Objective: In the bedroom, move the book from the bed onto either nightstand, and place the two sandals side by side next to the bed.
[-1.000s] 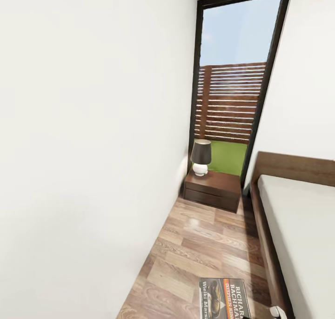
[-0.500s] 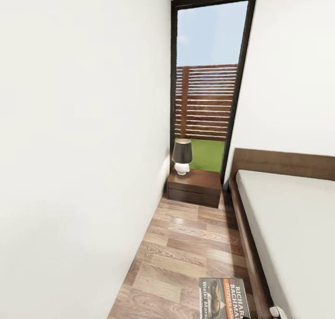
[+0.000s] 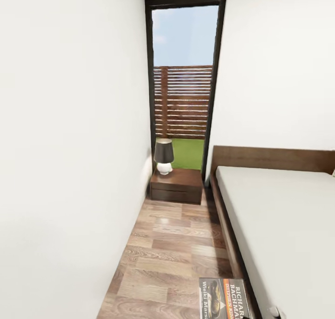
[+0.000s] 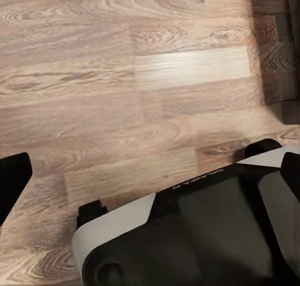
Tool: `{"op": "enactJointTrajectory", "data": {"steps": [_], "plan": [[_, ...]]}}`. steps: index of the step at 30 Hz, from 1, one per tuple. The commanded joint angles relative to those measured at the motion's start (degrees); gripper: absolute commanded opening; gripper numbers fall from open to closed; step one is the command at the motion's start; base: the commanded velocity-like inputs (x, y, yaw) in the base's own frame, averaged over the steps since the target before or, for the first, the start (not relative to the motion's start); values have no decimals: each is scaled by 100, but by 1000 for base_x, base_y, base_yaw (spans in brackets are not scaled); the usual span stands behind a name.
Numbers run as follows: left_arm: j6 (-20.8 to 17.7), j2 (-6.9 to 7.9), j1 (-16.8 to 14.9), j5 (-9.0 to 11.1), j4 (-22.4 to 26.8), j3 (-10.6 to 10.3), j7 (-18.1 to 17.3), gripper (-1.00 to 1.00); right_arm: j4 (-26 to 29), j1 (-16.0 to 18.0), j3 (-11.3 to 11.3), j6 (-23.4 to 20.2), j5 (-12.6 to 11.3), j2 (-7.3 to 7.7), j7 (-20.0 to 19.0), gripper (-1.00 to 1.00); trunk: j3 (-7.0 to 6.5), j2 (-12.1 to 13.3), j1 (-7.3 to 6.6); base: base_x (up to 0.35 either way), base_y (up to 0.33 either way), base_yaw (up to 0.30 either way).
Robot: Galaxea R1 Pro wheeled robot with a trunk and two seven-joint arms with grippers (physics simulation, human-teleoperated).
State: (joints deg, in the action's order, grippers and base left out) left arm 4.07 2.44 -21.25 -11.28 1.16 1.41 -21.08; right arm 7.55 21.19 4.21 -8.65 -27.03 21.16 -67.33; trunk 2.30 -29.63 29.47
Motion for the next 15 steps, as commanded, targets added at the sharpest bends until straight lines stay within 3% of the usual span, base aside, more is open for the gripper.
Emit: {"op": "enactJointTrajectory", "data": {"steps": [1,7,15], "plan": [[33,2,-6,-52,-2,17,-10,100,2,8,9,-54,-67,2,-13,-100,11,-11,4,216,0,-283],[33,2,-7,-51,-2,17,-8,100,1,8,9,-53,-66,2,-11,-100,11,-11,4,300,0,-239],[33,2,-6,-51,-2,17,-10,100,1,8,9,-55,-67,2,-16,-100,11,-11,4,261,0,-22]]}}
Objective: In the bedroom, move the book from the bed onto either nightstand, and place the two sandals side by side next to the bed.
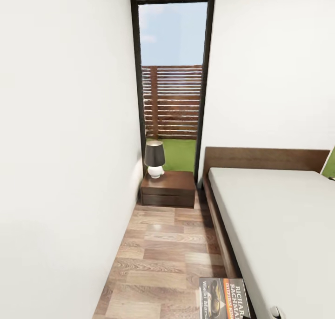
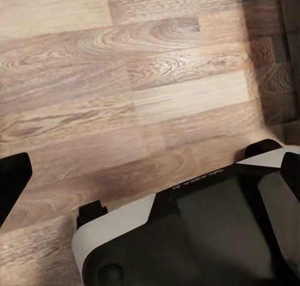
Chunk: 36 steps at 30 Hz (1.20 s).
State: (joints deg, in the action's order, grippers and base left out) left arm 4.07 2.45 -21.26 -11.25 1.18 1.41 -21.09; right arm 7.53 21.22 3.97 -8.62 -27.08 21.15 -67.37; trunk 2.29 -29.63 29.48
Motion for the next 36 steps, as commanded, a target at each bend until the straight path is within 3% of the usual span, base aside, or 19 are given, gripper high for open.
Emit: {"op": "enactJointTrajectory", "data": {"steps": [1,21,36], "plan": [[33,2,-7,-55,-4,17,-9,100,2,5,33,-55,-61,3,-12,-100,12,-11,4,64,0,-1],[33,2,-5,-56,-4,17,-9,100,2,5,33,-59,-62,3,-13,-100,12,-11,4,127,0,-1],[33,2,-7,-54,-4,17,-9,100,3,5,33,-60,-67,3,-13,-100,12,-11,4,2,0,-187]]}}
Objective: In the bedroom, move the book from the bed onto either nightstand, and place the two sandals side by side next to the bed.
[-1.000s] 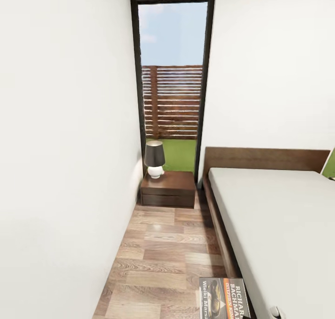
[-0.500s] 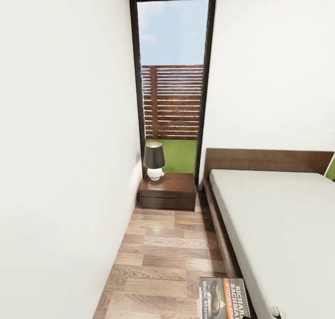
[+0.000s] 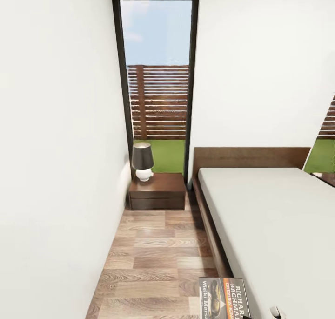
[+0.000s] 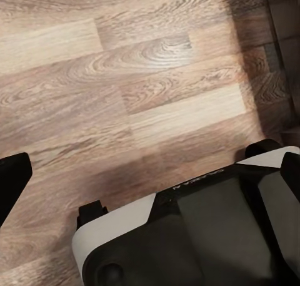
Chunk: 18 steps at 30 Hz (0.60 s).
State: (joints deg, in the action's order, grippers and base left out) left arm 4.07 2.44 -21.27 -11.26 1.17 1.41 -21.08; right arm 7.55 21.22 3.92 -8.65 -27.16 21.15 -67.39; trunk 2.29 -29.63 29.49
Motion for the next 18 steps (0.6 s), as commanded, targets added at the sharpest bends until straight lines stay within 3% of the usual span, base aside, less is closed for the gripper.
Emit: {"op": "enactJointTrajectory", "data": {"steps": [1,18], "plan": [[33,2,-7,-54,-3,17,-10,100,2,5,39,-58,-61,3,-11,-100,12,-11,3,0,0,-33],[33,2,-3,-54,-3,17,-9,100,1,5,39,-57,-62,3,-14,-100,96,-11,3,0,0,-12]]}}
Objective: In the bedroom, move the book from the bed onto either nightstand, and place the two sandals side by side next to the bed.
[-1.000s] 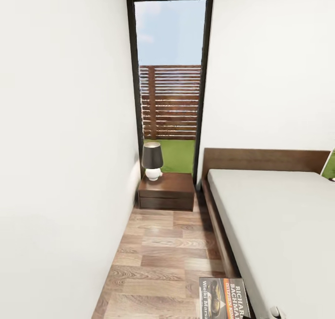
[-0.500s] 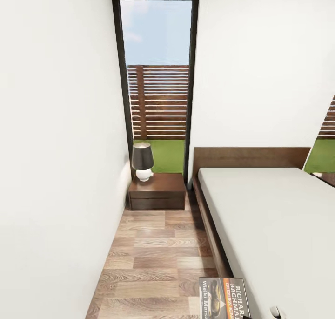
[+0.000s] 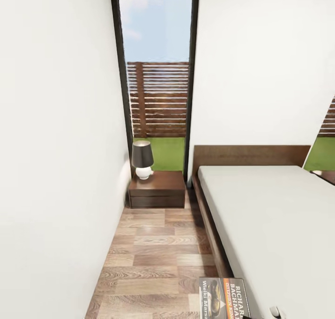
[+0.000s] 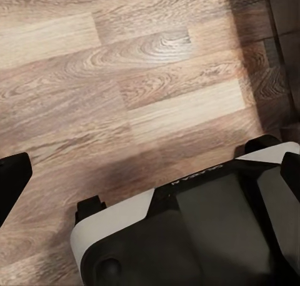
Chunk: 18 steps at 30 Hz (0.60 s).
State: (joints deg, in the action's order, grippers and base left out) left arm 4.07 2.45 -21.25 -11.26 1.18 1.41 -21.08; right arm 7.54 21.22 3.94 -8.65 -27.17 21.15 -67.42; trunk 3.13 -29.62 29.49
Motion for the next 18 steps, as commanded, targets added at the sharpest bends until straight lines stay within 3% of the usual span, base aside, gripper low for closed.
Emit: {"op": "enactJointTrajectory", "data": {"steps": [1,7,18], "plan": [[33,2,-6,-53,-3,17,-8,100,2,5,36,-57,-61,3,-11,-100,17,-11,3,0,0,-31],[33,2,-6,-52,-3,17,-8,100,2,5,36,-57,-60,3,-11,-100,24,-11,3,62,14,-8],[33,2,-4,-52,-3,17,-9,100,2,5,36,-52,-57,3,-8,-100,24,-11,3,292,57,0]]}}
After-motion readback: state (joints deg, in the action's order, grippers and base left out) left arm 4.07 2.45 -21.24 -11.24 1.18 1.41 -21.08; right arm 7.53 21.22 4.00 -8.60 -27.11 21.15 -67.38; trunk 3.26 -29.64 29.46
